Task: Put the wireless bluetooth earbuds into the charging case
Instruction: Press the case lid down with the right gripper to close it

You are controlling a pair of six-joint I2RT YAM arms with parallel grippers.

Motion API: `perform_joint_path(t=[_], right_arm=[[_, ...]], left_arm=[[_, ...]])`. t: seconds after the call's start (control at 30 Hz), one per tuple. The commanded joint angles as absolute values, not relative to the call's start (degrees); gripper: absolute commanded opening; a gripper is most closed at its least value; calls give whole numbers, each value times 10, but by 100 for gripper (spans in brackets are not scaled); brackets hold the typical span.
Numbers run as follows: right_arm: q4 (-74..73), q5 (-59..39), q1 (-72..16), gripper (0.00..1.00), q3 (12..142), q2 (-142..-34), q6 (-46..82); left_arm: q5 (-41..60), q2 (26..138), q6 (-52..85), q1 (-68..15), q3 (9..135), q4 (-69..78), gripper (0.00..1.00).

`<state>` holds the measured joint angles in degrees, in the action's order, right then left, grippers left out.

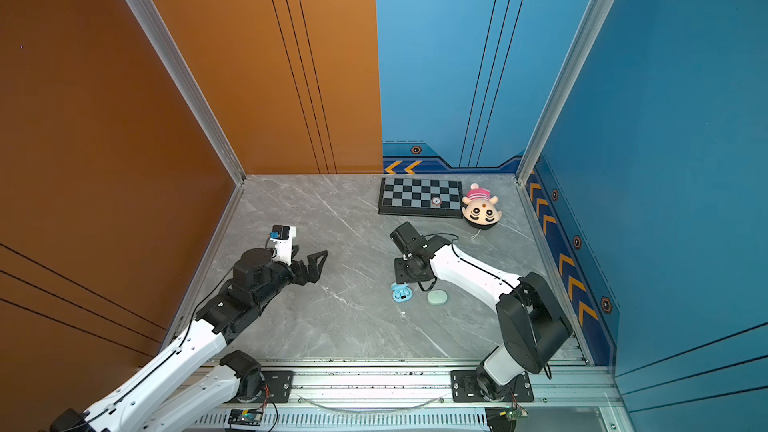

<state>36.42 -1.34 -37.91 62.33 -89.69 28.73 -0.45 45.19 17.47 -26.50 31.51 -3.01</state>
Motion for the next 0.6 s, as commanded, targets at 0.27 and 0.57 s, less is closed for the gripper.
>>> perform_joint_path(t=[0.27, 0.57], right_arm=[[355, -9, -382, 53, 619, -944, 289], [354, 17, -428, 53, 545, -889, 304]], left_arm=[[-3, 445, 184, -255, 338, -32, 98], [6, 447, 176, -246, 349, -43, 98]])
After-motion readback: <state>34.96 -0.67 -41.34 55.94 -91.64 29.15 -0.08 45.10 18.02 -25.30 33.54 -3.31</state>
